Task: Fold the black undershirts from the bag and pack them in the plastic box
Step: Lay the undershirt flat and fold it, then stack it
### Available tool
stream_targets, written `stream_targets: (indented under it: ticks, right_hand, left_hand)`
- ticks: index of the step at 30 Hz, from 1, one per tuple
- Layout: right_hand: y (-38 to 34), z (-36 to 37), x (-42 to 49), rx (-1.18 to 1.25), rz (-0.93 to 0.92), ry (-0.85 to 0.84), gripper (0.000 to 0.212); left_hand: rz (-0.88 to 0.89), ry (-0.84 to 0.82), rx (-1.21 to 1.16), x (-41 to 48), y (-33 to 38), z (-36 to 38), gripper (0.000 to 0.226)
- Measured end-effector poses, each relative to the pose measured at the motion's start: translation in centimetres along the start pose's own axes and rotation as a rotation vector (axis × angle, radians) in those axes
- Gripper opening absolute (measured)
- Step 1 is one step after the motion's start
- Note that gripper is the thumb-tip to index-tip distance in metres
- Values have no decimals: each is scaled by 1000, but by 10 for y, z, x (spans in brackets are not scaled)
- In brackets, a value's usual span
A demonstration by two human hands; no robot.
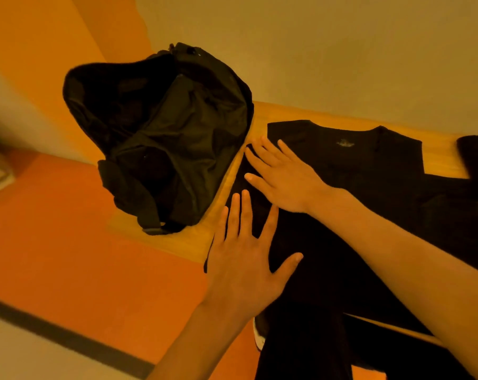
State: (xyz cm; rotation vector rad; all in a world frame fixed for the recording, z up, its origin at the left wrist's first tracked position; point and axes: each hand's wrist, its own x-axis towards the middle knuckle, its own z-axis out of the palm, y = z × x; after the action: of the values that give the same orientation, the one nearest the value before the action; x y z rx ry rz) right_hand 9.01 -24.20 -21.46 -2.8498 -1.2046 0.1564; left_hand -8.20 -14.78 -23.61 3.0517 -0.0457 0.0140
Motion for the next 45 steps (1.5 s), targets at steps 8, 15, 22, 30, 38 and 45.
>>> stream_targets:
  ticks: [8,15,22,30,38,45]
  right_hand:
    - [4,15,21,27,63,-15,69]
    - [2,15,22,38,105,-1,68]
    - [4,0,-6,-11,100,155,67]
    - [101,3,-158,-22,711,116,67]
    - [152,14,-196,47,706,4,83]
    - [155,14,-199,51,700,-6,91]
  left_hand:
    - [-35,10,-41,-24,-17,2,83]
    - [-21,-31,-50,-34,-25,2,83]
    - [-55,-48,-118,-32,-15,-16,88]
    - [114,-73,-144,85,10,-34,78]
    - [4,-178,67,148,-19,-6,85]
    - [-17,-147,79,147,-21,-6,92]
